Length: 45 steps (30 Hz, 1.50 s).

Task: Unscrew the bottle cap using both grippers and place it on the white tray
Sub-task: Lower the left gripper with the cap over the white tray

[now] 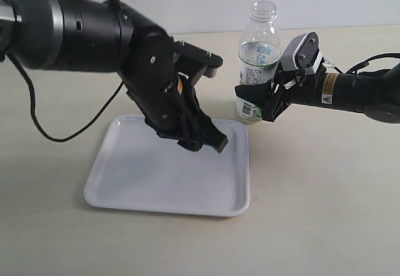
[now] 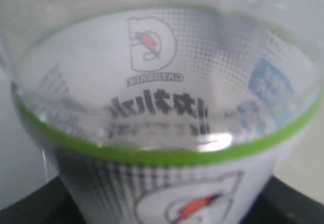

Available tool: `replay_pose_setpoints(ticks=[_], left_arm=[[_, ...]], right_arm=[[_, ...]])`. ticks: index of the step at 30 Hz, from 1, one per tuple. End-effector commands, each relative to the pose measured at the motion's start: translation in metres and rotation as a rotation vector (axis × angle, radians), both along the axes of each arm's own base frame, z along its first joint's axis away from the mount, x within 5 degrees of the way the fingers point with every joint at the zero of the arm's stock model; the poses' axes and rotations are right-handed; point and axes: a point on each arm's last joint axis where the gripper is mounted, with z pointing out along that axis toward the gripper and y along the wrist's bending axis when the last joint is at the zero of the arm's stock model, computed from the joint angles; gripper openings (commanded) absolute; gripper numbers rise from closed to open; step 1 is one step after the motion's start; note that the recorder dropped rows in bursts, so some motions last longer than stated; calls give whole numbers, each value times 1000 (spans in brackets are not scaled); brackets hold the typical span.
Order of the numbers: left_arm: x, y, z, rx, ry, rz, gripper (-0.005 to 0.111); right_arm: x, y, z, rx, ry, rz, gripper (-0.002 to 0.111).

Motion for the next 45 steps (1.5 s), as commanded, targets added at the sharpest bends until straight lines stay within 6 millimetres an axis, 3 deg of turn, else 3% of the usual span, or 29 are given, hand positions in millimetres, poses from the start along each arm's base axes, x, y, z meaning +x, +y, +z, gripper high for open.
replay_pose_setpoints(ticks=[1,7,33,36,42,45], left_arm=[[-8,3,-12,-73,-43,2,0],[-16,12,-28,-70,-38,0,0],[-30,26,-47,-16,15,2,0],[-30,26,-47,-15,16,3,11],[-30,27,-48,-2,13,-12,58],[-30,27,-47,0,8,-17,74]], right_arm=[[2,1,9,38,-28,-4,0],[1,2,8,47,-13,-3,0],[0,2,8,64,11,-1,0],[0,2,8,64,11,-1,0],[0,2,8,64,11,-1,0],[0,2,8,64,11,-1,0]])
